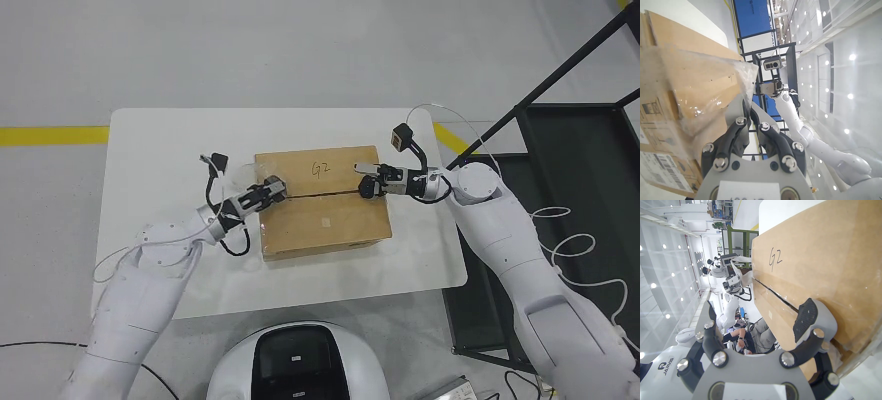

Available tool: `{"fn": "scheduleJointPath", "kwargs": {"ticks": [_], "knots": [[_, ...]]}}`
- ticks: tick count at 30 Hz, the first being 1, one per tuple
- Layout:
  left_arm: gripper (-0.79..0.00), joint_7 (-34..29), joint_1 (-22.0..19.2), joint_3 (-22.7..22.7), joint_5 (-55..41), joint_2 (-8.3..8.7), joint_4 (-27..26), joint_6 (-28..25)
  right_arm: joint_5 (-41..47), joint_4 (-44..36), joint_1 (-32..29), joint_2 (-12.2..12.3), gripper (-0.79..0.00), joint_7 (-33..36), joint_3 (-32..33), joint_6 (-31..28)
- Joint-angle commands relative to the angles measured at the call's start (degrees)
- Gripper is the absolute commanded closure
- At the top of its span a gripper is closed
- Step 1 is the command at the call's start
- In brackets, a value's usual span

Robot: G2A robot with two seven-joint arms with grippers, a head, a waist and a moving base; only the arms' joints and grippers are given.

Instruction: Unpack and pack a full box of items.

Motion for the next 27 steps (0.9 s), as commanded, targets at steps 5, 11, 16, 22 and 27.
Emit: {"fn": "scheduleJointPath", "kwargs": {"ticks": [5,11,16,22,27], "knots": [[0.0,3.26,-0.78,2.6,3.59,-0.62,1.44,-1.06,0.0,0.0,0.0,0.0,-0.785,0.0,0.0,0.0],[0.0,5.41,-1.43,4.69,6.7,-1.16,2.48,-1.46,0.0,0.0,0.0,0.0,-0.785,0.0,0.0,0.0],[-0.166,8.41,-1.67,5.61,10.03,-1.46,3.13,-1.73,0.0,0.0,0.0,0.0,-0.785,0.0,0.0,0.0],[-0.785,9.64,-1.07,5.2,10.84,-1.49,2.27,-3.26,0.0,0.0,0.0,0.0,-0.785,0.0,0.0,0.0],[-0.785,9.16,0.27,4.4,12.16,-1.16,0.28,-5.13,0.0,0.0,0.0,0.0,-0.785,0.0,0.0,0.0]]}}
